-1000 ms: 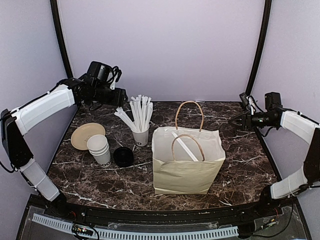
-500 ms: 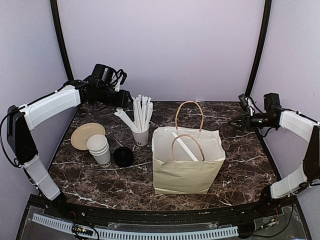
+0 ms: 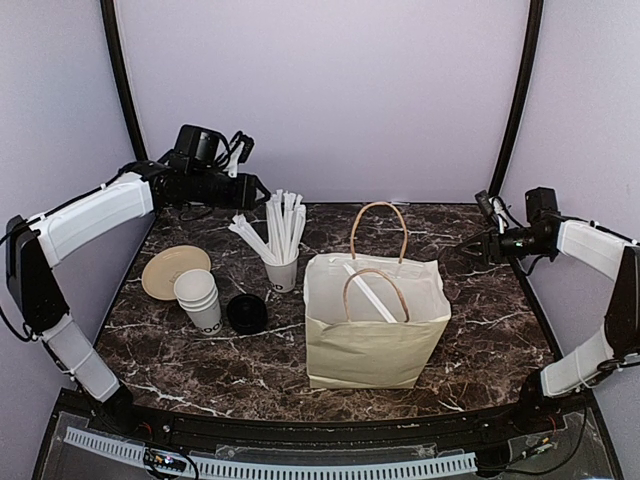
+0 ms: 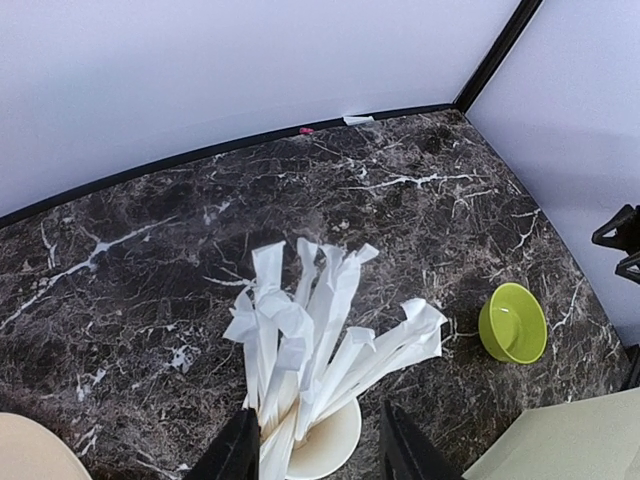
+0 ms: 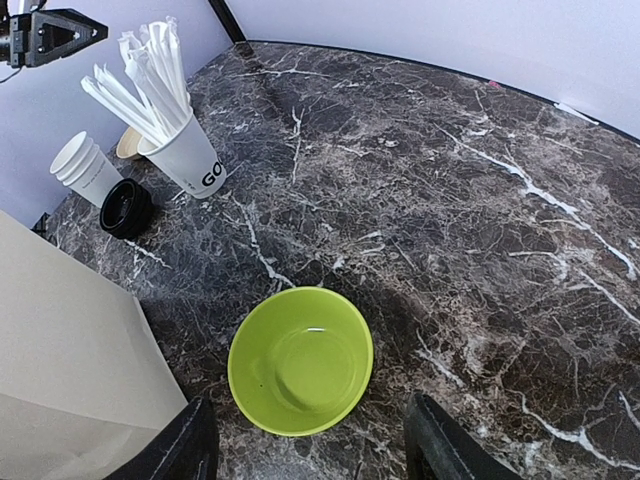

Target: Pack the takeout coffee

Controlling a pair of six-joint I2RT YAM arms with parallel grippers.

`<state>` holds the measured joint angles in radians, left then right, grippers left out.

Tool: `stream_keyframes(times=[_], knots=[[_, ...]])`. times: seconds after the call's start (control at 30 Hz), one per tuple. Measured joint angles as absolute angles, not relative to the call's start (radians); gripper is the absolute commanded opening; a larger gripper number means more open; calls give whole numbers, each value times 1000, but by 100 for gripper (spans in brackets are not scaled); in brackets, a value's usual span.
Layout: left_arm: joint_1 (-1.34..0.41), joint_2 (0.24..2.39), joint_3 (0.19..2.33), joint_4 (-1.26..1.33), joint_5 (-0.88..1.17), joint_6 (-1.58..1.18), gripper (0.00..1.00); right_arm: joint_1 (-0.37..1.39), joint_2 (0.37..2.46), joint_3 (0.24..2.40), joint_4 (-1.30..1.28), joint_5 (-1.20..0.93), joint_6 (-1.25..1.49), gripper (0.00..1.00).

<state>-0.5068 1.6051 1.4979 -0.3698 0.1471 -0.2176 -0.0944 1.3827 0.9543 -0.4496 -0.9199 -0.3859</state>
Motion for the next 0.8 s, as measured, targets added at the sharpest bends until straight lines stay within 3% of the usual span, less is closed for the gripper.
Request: stream_keyframes(times=[0.23, 0.57, 0.8], knots=[[-507, 1684, 1505, -361, 195, -244, 31, -94, 1383, 955, -451, -920, -388, 63], [-507, 1725, 1507, -358, 220, -262, 25, -94, 1384, 955, -455, -920, -390, 63], [-509, 1748, 1541, -354, 224, -270, 12, -94, 1391, 955, -465, -920, -393, 63]])
